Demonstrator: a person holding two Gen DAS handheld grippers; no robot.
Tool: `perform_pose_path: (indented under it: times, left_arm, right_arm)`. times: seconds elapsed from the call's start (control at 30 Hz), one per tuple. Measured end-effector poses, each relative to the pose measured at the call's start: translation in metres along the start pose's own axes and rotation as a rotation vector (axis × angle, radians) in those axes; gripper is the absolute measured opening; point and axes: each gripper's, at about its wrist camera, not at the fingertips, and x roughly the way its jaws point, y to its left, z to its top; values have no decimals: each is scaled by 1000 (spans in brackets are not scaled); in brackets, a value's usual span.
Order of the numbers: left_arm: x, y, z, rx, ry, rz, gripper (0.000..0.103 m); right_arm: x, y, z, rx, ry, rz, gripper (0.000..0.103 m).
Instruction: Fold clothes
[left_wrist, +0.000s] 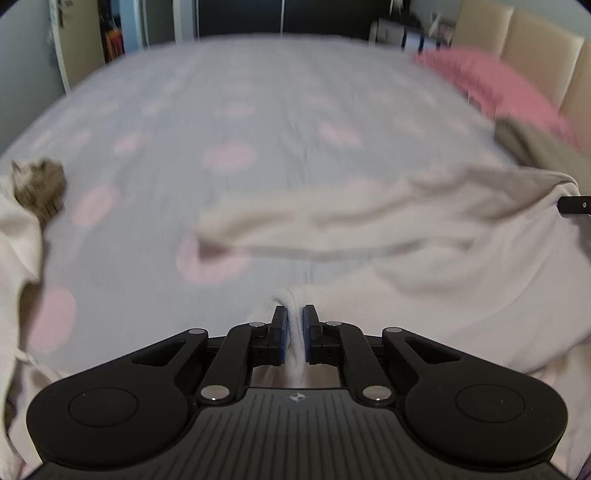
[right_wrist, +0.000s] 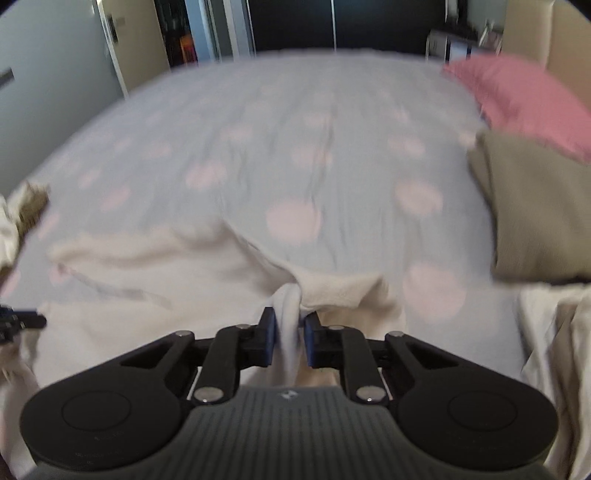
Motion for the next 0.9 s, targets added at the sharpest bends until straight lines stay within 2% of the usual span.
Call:
perform_pose_path:
  times: [0.13,0.23,0.3,0.37,0.4,0.5,0.6,0.8,0.9]
  left_arm:
    - [-34,11,15,-60,-141,6,6]
    - [-72,20,26,-105,-279,-6,6]
    - [-99,23,31,-104,-375,-24,6]
    - [-118,21,33,-81,-411,-42,6]
    - [-122,21,32,-72,-400,-48,6]
    - [-128,21,28,-45,-350,-69,6]
    - [-114,20,14,-11,-228,-108,6]
    - [-86,9,-27,110,-6,-143,6]
    - [-71,1,-49,170,118,-161,6]
  right_arm:
    - [-38,5,16,10,-134,-24,17]
    - [-68,3,21,38,-232,-34,17]
    - [-87,1,21,58,-287,-31,17]
    - [-102,5,19,45,-311,-20,17]
    - [-107,8,17,30,-313,-14,18]
    - [-108,14,9,-12,-229,3,18]
    - [-96,16,-8,-48,-108,9,18]
    - [-63,28,-53,-266,149,25,18]
    - [-51,33,-71,-335,246,37,18]
